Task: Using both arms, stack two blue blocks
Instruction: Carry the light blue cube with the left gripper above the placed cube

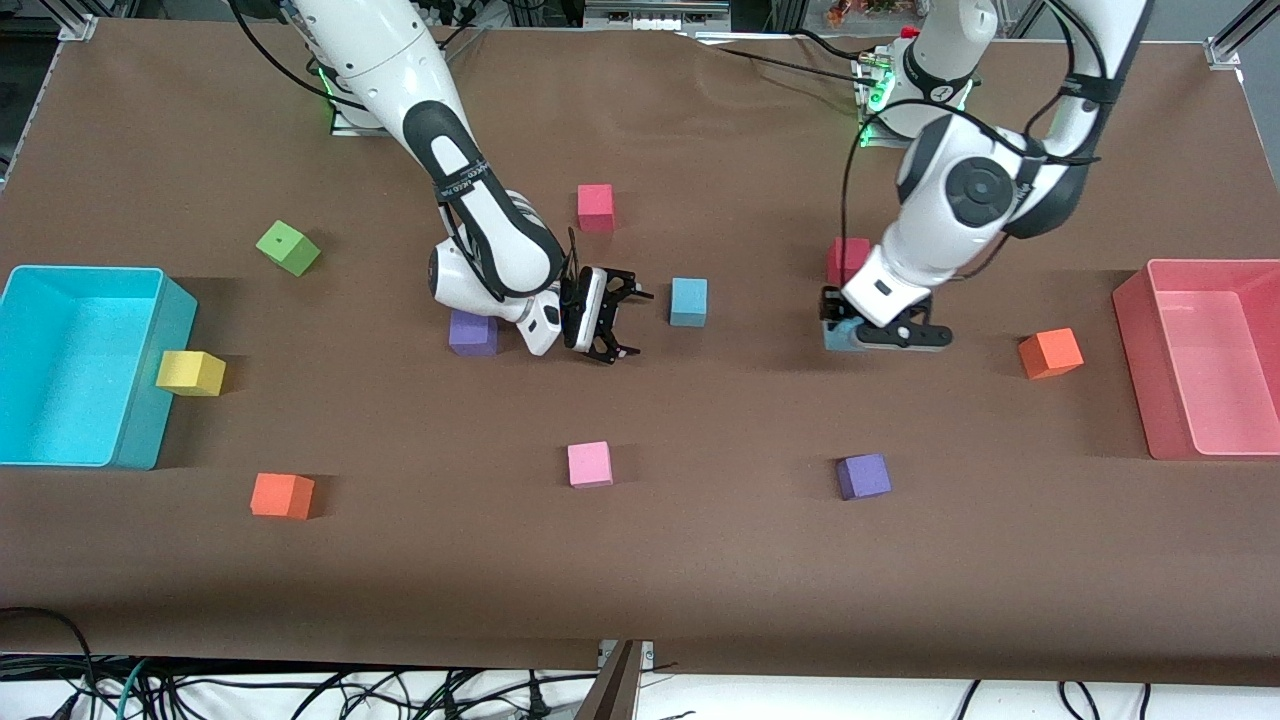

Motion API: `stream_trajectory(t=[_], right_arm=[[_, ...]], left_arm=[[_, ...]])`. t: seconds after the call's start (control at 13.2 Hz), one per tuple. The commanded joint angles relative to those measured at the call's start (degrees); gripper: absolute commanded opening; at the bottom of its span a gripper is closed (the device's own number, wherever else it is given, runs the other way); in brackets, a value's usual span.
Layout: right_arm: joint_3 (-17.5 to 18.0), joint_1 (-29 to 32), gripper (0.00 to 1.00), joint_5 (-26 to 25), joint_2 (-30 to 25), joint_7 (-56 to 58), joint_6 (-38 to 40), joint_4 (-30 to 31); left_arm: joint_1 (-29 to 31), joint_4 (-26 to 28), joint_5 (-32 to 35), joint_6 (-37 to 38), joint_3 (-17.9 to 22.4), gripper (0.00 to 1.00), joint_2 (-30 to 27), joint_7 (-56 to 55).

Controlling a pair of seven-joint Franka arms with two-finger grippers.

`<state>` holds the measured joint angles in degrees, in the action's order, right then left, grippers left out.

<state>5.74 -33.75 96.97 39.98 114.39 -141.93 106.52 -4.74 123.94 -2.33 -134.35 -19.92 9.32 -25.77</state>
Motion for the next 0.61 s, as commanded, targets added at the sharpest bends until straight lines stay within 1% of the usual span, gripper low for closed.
stream_trajectory(t=[0.0,0.15,0.3,0.53], right_arm=[[0.2,0.1,1.0,0.2,0.4,1.0,-0.7,-0.7],[0.2,0.1,1.0,0.1,0.4,1.0,-0.7,-0.7],[0.2,0.1,1.0,0.1,0.4,1.1,-0.7,-0.7],[0.2,0.1,1.0,0.1,0.4,1.1,-0.7,-0.7]], left_arm=[[-3.5,-4.0,-0.9,1.7,-2.5,0.0,2.6,-10.6],[-6.6,-6.9,-0.9,1.7,-2.8,0.0,5.4,-16.2],[-9.8,-10.2,-1.0,1.7,-2.8,0.0,8.8,-19.1],[-12.2,-12.6,-0.9,1.6,-2.7,0.0,11.7,-22.7]])
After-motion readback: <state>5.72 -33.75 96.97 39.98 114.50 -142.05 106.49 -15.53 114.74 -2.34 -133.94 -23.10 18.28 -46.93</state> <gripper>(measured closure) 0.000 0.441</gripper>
